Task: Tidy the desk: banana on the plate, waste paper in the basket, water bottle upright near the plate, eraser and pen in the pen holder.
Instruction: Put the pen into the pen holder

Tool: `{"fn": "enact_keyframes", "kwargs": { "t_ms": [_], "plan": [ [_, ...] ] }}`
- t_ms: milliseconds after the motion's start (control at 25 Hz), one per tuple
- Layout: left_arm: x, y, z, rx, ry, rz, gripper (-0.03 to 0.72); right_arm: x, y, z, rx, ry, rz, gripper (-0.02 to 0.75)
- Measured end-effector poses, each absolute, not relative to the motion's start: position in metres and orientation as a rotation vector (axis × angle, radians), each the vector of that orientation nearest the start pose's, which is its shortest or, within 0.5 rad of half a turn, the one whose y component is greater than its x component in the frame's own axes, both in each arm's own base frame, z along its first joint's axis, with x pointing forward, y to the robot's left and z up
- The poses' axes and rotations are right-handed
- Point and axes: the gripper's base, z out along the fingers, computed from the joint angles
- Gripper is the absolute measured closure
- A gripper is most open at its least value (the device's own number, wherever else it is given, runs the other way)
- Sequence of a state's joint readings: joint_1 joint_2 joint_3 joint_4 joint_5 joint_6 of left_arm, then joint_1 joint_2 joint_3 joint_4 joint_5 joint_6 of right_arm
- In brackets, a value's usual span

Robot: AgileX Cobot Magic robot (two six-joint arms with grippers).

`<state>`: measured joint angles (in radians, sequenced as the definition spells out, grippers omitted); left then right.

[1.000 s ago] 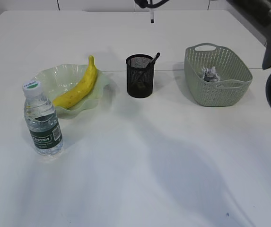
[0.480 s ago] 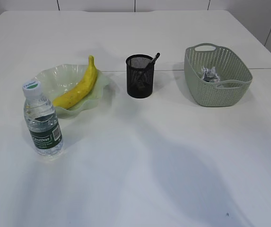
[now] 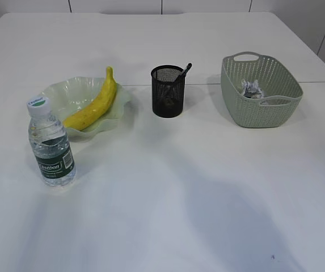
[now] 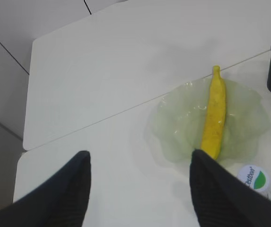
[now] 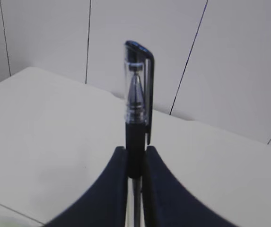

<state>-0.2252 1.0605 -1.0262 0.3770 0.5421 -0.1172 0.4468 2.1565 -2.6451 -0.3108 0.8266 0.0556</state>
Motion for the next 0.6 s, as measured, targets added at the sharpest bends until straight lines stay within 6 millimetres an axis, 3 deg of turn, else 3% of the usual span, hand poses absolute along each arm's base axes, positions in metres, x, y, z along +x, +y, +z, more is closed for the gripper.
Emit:
{"fn": "enact_keyframes", "kwargs": {
  "t_ms": [320,600],
  "plan": [
    [0.223,-0.034,0.384,0.319,1.993,0.182,0.223,0.413,0.181,0.515,-0.378,1.548,0.054,0.696],
    [0.223,-0.034,0.384,0.319,1.993,0.182,0.223,0.406,0.179,0.525,-0.404,1.508,0.05,0.696]
  ]
}}
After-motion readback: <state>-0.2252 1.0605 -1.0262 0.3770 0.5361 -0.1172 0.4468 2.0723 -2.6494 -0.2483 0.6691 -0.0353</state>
